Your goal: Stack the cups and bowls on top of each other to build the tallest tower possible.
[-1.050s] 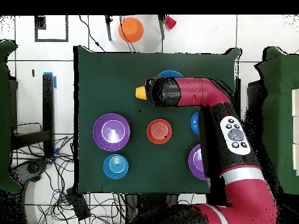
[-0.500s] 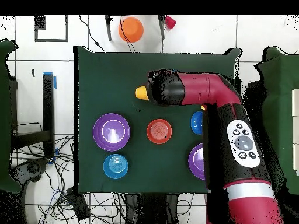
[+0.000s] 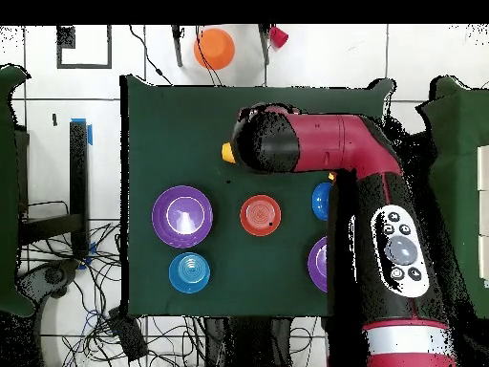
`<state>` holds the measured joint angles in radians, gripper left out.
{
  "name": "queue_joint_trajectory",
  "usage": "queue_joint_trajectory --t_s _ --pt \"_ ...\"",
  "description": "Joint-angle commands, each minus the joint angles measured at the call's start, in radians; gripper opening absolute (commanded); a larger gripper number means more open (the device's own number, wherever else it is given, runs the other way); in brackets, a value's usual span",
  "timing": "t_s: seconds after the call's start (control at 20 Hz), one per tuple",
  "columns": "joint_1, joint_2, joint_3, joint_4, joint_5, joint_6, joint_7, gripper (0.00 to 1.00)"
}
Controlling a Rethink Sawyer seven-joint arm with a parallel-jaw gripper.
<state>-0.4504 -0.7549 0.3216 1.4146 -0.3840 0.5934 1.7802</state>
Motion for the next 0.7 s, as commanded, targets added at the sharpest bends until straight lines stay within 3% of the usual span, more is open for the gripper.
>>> queue_joint_trajectory --t_s 0.05,0.35,0.7 --pt "0.049 0.018 -0.061 0.107 -0.026 -0.019 0.129 1.00" --pt "-0.024 0.016 -0.024 0.216 0.002 -0.093 0.076 1.00" --pt "-0.052 0.028 -0.056 0.280 -0.059 -0.172 0.047 1.00"
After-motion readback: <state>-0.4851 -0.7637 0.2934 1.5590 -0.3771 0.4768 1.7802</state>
